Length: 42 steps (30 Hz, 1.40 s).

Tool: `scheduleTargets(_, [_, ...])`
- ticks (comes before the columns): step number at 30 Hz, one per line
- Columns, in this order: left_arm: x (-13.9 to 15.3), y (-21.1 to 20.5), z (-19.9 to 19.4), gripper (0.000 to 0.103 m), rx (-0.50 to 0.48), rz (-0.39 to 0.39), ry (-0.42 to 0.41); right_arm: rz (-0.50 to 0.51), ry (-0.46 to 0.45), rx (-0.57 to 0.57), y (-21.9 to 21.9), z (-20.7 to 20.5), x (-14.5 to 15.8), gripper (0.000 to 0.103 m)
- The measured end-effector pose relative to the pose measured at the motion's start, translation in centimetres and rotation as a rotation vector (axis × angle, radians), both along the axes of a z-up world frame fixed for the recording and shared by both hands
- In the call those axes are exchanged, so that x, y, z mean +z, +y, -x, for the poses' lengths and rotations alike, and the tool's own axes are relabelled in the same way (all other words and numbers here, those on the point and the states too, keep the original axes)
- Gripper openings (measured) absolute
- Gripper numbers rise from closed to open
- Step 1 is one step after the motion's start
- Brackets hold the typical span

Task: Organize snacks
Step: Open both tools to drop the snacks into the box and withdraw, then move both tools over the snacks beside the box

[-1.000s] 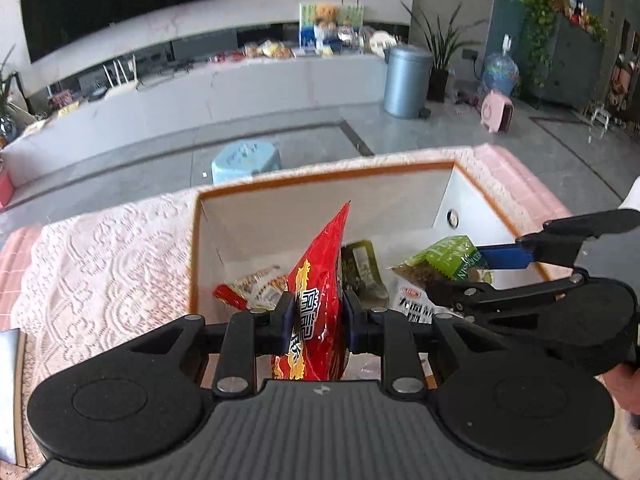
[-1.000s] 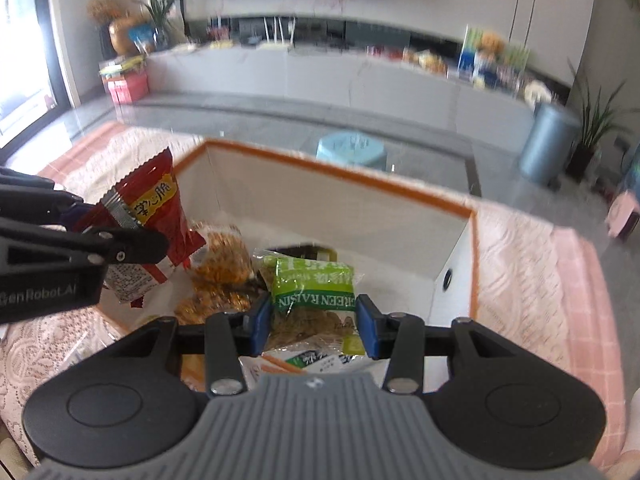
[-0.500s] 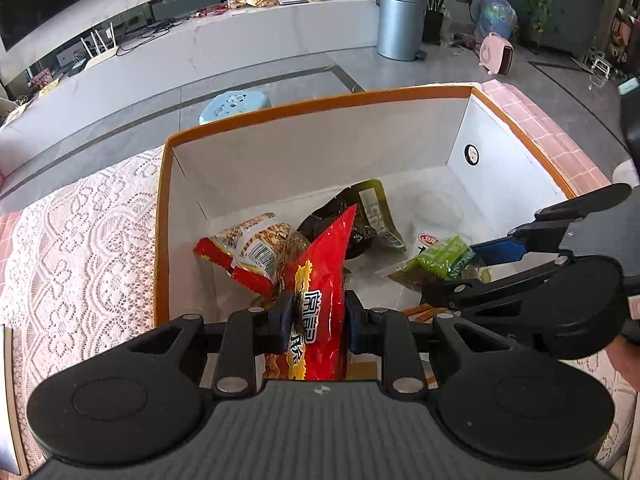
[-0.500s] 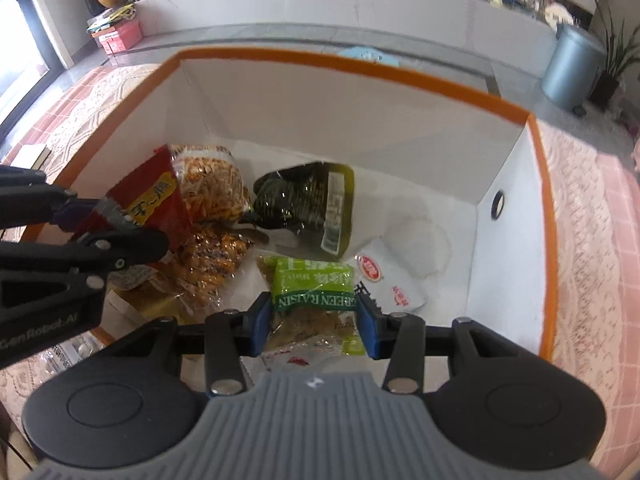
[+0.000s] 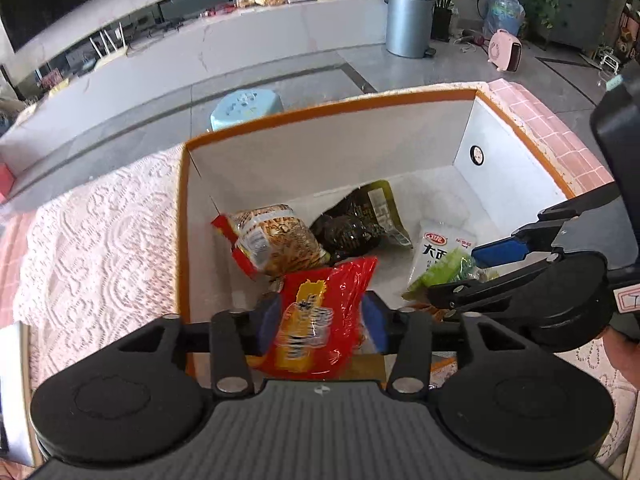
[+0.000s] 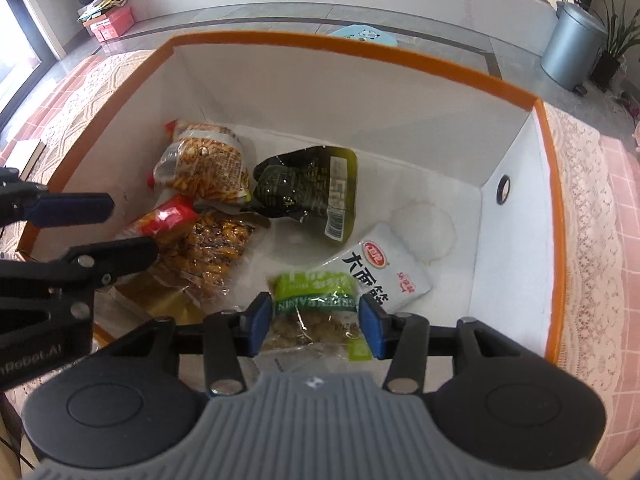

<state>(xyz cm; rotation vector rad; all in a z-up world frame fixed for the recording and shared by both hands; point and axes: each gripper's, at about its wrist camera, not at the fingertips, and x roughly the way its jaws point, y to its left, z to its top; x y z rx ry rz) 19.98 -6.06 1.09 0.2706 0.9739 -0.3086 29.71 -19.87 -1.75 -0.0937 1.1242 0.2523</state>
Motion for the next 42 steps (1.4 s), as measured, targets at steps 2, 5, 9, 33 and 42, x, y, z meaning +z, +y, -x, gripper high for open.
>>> scheduleTargets(2, [0.7,-0.1,0.5,0.068,-0.002,-0.011,-0.025,0.002,-0.010,0.001,0.0,0.3,0.6,0.049])
scheduleTargets(5, [1.7,0.0,1.1,0.072,-0.001,-0.014,-0.050,0.009,-0.030,-0.005,0.0,0.7,1.6,0.056])
scheduleTargets(9, [3.4,0.1,2.2,0.074,-0.002,-0.015,-0.081,0.021,-0.061,-0.010,-0.1,1.6,3.3,0.063])
scheduleTargets(33, [10.2,4.8,15.2,0.074,0.088,0.132,-0.219,-0.073,-0.387,0.034,-0.4,18.3,13.1,0.091])
scheduleTargets(42, [7.6,6.5,18.1,0.074,0.102,0.132,-0.139,-0.118,-0.370,-0.006,-0.2,23.6,10.2,0.092])
